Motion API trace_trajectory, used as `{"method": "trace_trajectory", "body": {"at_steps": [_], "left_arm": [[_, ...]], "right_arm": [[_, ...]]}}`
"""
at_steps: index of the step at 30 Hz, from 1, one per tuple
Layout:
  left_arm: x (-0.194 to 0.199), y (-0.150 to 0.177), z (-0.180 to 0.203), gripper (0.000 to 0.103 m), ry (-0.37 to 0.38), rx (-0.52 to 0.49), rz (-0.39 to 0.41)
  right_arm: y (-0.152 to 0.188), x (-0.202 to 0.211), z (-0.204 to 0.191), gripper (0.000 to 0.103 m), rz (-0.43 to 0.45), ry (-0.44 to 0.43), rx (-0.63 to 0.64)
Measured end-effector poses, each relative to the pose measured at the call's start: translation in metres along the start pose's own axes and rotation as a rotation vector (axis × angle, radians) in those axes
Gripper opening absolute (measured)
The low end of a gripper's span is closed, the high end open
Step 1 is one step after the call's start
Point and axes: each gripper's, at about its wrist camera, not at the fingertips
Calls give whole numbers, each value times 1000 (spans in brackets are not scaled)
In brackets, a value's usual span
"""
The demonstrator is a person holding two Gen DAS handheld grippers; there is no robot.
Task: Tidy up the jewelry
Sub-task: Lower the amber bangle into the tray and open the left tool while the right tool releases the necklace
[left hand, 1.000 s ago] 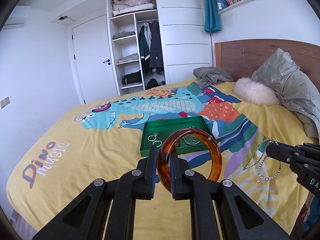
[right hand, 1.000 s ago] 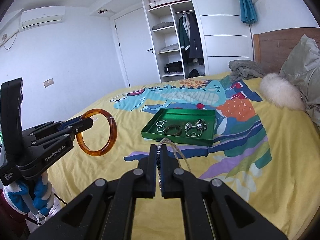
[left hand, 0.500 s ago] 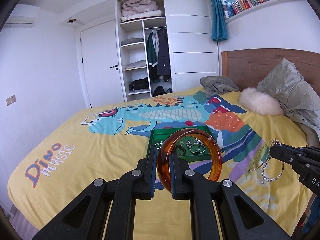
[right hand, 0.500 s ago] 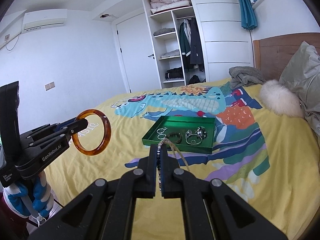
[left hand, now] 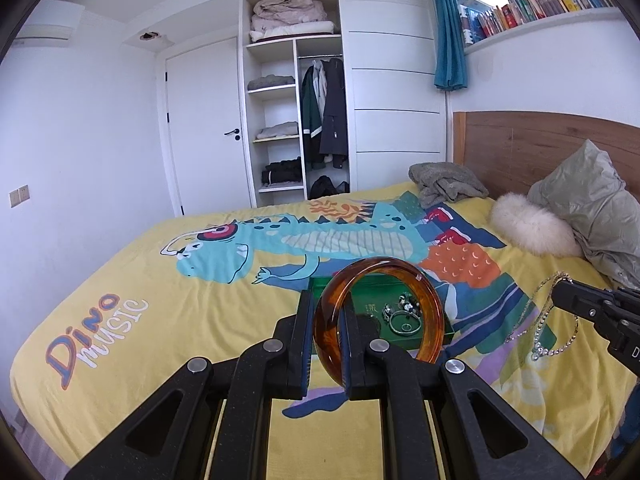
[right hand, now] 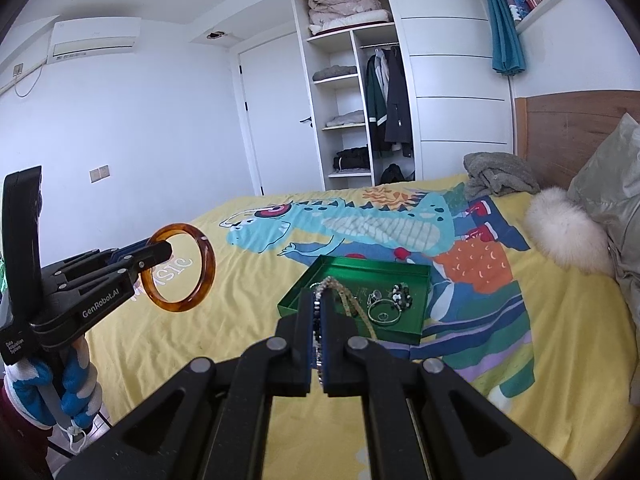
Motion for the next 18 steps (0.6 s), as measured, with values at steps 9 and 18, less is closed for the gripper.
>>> {"method": "trace_trajectory", "body": {"at_steps": [9,18], "left_arm": [[-69,-48,-13,11,-18,1,-48],[-199,-78,-2,11,-43,-46,-157]], "right_arm": [[-63,-54,14,2,1,9,25],[-109,-177,48,2,-42,2,1]]}}
Point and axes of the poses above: each gripper's, at about its wrist camera, not at the fingertips, and x roughly against the way its jaws point, z to its right, y to its underside, and after that the axes turned 12 degrees about -z, right-handed
